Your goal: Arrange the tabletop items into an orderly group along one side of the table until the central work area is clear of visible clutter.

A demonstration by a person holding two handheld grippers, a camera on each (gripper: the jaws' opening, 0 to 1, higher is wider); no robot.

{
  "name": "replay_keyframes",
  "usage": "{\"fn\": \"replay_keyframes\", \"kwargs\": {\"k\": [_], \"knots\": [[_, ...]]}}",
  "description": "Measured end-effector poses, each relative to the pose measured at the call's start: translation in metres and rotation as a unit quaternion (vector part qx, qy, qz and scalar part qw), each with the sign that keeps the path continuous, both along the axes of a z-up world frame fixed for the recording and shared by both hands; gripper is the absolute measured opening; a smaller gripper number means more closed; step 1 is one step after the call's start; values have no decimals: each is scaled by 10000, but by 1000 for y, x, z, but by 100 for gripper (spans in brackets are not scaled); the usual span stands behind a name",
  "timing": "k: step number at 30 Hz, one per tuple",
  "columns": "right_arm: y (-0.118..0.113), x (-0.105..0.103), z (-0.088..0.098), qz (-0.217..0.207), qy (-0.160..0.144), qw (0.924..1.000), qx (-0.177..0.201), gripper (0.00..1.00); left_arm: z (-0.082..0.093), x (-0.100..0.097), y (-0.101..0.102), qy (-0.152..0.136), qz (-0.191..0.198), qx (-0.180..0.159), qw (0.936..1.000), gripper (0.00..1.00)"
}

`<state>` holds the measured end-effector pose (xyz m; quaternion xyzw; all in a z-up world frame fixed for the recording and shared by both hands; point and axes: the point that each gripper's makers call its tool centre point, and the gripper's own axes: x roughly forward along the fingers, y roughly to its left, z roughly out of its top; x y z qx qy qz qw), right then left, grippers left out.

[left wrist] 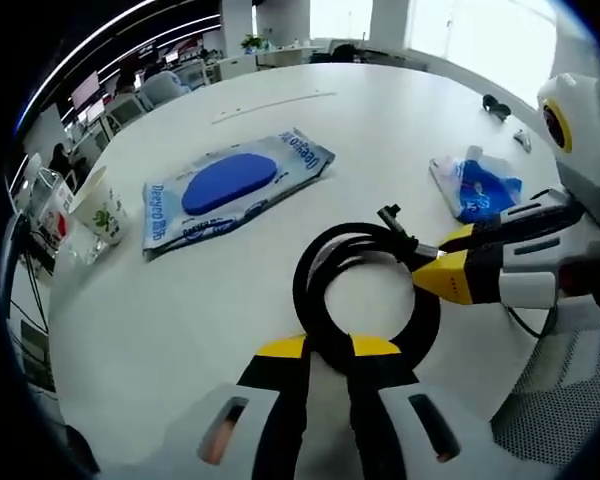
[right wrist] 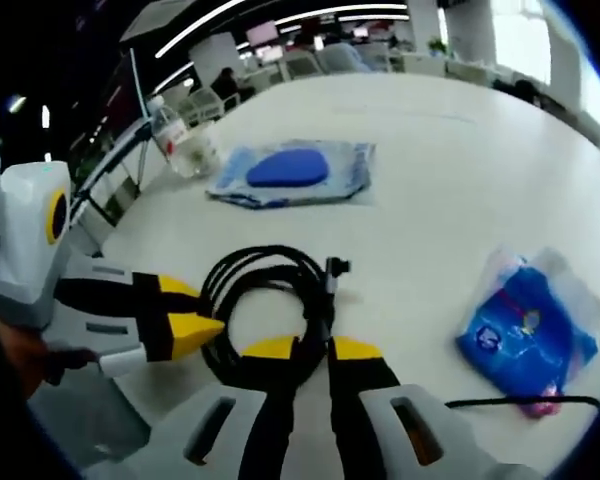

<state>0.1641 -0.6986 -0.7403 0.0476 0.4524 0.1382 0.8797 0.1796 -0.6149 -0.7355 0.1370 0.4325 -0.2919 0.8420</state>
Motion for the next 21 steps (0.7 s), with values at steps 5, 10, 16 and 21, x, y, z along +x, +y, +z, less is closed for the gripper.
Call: {"fn": "replay_keyframes", "kwargs": {"k": [5,10,16,21], "knots": [[1,1,2,20,-116,9999,19,16,0,-1,0,0,29,-54,10000,14],[3,3,3,56,-150,9999,18,20,0,-2,1,59,43,-78,9999,14],[4,2,4,52,-138,9999,2,26,0,-5,1,289,148,-298,9990,18],[5,5,8,75,-205,9998,46,29,6,-1,3,205,209,-392,9988,19]]}}
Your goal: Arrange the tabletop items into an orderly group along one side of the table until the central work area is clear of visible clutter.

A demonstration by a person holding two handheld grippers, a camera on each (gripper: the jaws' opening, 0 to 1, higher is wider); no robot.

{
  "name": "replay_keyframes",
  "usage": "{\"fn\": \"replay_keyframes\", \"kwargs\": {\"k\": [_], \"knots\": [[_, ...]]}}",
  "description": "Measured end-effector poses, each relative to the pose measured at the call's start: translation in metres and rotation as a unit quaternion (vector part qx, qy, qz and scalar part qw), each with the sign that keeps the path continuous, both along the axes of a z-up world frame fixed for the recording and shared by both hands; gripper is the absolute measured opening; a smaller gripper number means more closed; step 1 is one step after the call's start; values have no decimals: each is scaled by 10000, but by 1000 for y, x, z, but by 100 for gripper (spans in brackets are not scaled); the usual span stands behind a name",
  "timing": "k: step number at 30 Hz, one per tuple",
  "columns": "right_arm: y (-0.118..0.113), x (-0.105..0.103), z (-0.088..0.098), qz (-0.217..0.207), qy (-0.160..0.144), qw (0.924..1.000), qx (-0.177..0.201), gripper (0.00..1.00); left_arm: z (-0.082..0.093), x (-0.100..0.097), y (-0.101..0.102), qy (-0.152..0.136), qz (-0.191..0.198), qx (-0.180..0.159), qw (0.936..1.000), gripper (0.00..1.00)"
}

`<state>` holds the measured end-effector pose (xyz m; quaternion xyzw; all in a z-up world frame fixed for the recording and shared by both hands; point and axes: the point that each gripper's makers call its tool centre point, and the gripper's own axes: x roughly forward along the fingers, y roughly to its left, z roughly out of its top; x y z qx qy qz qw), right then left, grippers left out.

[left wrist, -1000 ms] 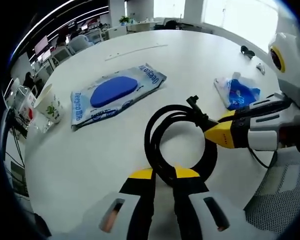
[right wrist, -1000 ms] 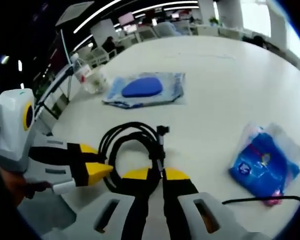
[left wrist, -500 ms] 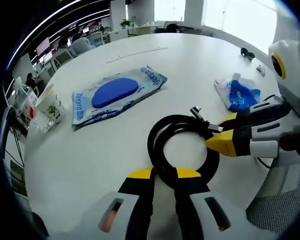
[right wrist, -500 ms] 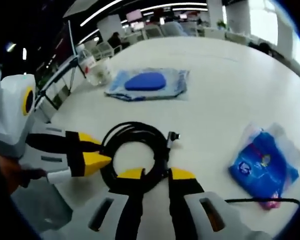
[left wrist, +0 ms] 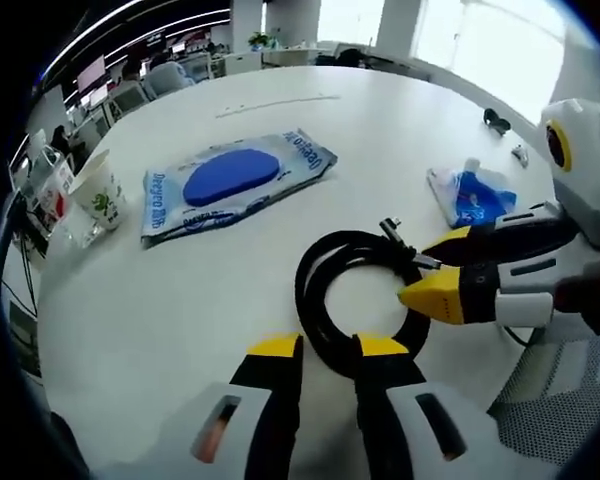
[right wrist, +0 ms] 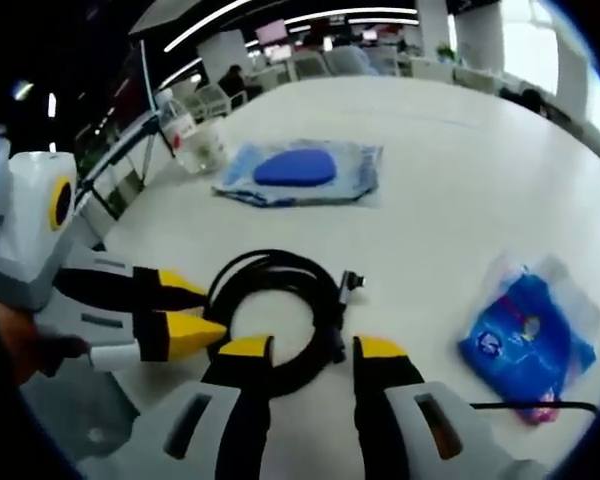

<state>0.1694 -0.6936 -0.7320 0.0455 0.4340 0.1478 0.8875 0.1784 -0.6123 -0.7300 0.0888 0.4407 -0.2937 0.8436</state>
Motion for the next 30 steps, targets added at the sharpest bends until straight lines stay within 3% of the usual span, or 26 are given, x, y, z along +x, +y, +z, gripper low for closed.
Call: {"fn": "replay_keyframes", "kwargs": {"k": [11,14,16,25,30], "knots": [[-7,12,14,-276,-213,9993,161,45,20,16,1,-291,152,-220,9992,30],[-9,15,16,-342,-272,9988,240,55,24,19,1,-342,197,-309,9987,34],[-14,16,18,-370,-348,9986,177,53,27,23,3,-502,197,-264,9982,37],[-29,22,22,-723,-352,9962,333,61,30,30,9,-540,298,-438,9971,53],[-29,30,32,-735,-529,9948,466,66,37,38,10,-614,316,-570,9960,59]]}}
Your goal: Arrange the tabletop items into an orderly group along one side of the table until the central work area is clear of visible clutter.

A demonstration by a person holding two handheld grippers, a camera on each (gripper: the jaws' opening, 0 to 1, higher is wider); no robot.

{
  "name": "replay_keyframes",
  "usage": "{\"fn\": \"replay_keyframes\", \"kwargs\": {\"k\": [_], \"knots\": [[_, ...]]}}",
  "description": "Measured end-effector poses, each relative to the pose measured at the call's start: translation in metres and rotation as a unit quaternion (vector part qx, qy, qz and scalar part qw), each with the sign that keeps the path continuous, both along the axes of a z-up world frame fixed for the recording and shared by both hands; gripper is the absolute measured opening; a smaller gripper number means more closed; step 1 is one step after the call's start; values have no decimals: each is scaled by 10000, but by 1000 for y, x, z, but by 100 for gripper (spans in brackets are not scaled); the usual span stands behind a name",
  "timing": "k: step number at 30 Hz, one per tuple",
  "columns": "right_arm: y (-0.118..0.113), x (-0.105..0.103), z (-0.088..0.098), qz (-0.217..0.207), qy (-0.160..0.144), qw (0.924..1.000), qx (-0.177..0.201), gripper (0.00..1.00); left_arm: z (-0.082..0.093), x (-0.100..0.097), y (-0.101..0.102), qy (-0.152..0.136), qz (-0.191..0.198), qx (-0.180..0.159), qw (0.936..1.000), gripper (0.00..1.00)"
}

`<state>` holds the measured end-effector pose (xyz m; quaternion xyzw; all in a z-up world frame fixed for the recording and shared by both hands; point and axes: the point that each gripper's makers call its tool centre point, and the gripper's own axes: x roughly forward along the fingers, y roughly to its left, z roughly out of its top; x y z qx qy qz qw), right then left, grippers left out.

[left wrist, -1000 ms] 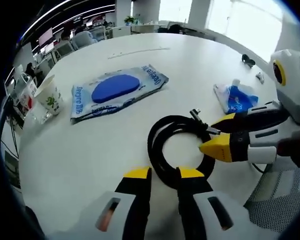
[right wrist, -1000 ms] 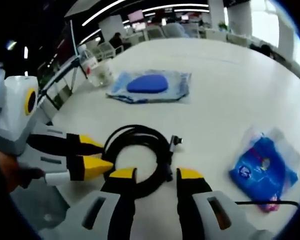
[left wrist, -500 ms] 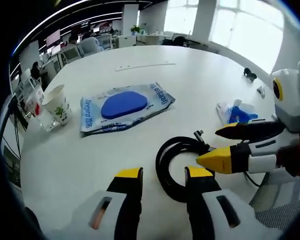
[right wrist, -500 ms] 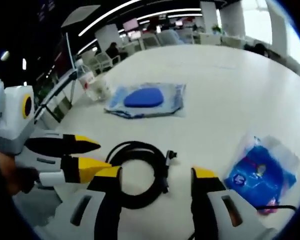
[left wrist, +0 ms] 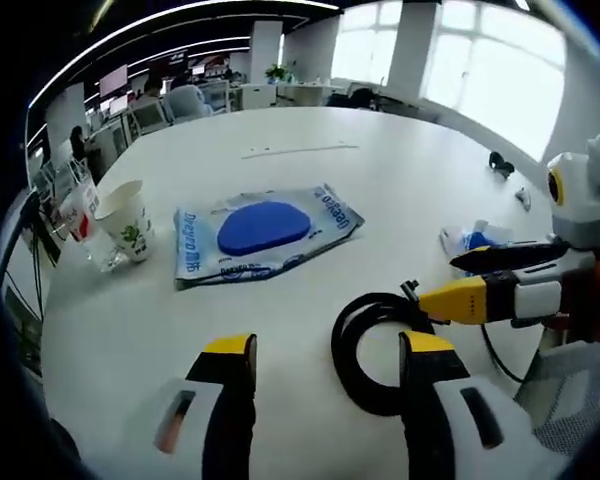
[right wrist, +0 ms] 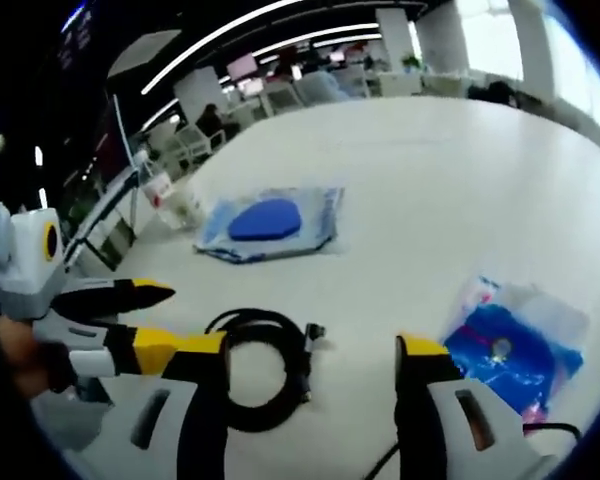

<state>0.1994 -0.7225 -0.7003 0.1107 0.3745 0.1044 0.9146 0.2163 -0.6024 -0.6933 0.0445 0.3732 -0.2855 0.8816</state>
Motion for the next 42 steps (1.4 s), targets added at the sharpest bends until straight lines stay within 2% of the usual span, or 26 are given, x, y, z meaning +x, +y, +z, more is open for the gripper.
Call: {"fn": "replay_keyframes", "kwargs": {"k": [5,9,12,16,20,22,30,33,38,42], "knots": [[-2,13,14,-19,-250,9997,51,70,11,8,0,-103,59,-128,9998,61],[-4,18,18,-18,-288,9996,53,73,25,18,-1,-235,258,-406,9986,64],[-4,19,17,-7,-202,9997,125,75,31,23,-1,-308,241,-431,9983,65],[-8,21,18,-105,-246,9994,229,77,38,28,1,-368,249,-529,9976,71],[-11,21,16,-113,-123,9994,288,81,40,27,1,-360,183,-640,9971,78],[-11,22,17,-198,-70,9988,438,83,41,28,2,-375,183,-653,9970,83],[-9,35,26,-177,-270,9978,577,94,46,35,2,-324,98,-851,9958,95],[-4,40,28,47,-321,9984,470,100,46,38,4,-277,89,-906,9955,97],[0,48,31,135,-358,9981,490,100,49,44,10,-271,155,-979,9947,99],[2,56,30,193,-326,9983,433,100,47,49,15,-281,161,-906,9954,99]]}}
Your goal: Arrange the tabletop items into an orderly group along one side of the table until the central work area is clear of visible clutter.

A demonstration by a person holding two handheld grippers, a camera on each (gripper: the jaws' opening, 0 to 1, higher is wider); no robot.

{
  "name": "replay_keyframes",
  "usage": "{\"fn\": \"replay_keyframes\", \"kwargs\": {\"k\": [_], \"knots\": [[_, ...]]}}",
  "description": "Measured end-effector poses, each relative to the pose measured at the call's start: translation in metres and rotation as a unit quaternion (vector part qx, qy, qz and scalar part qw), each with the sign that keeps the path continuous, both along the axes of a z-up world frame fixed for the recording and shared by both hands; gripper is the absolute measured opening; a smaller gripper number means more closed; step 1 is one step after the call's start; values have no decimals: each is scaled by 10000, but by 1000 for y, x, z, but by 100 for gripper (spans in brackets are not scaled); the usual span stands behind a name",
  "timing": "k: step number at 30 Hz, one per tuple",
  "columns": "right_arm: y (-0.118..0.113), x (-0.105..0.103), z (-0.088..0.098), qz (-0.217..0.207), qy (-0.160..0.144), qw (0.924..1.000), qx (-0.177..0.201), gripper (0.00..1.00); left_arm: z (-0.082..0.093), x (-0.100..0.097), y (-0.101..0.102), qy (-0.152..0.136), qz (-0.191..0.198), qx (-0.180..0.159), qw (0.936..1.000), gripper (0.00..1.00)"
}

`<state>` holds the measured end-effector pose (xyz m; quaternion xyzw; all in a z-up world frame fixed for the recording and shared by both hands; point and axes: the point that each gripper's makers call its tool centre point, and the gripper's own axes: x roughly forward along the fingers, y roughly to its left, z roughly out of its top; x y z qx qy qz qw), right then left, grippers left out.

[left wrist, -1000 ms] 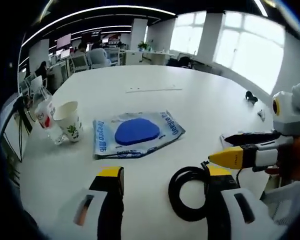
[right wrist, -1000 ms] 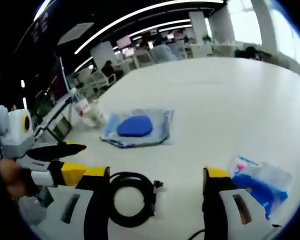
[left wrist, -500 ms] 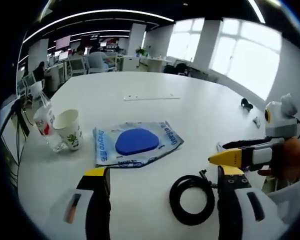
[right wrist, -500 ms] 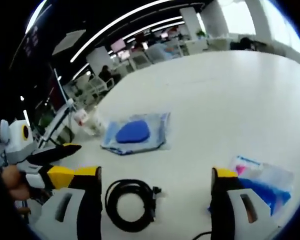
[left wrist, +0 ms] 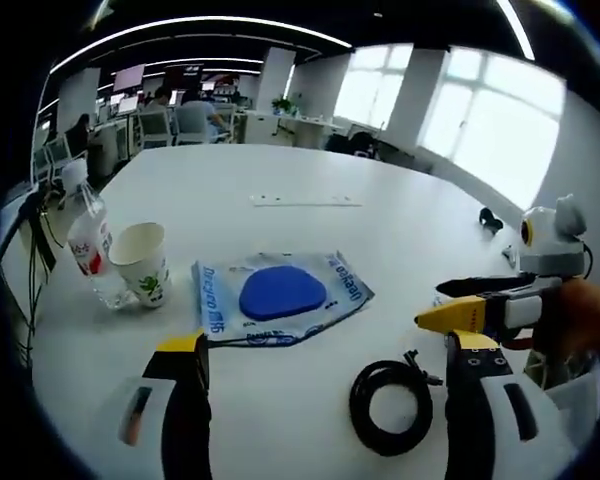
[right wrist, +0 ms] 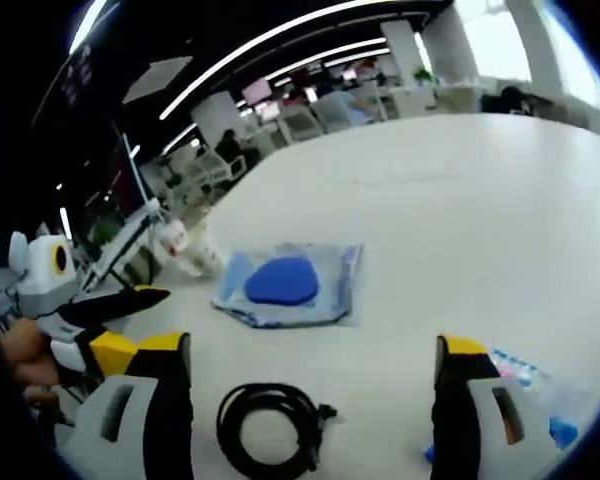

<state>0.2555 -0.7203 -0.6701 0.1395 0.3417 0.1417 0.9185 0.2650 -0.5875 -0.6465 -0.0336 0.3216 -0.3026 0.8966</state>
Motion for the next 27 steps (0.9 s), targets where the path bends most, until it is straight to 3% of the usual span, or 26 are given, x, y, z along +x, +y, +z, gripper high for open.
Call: {"fn": "replay_keyframes", "kwargs": {"k": [4,7,15,27], "knots": [[-2,8,-1,-23,32,10000,-18,100,-7,7,9,17,38,170,9998,99],[-4,15,-1,-58,10,10000,-21,100,-5,14,11,-13,129,28,9999,99],[-2,32,-12,-29,168,9998,-51,100,-18,36,19,81,307,84,9995,99],[0,54,-31,-2,458,9987,-238,100,-42,63,16,321,468,124,9983,98]]}}
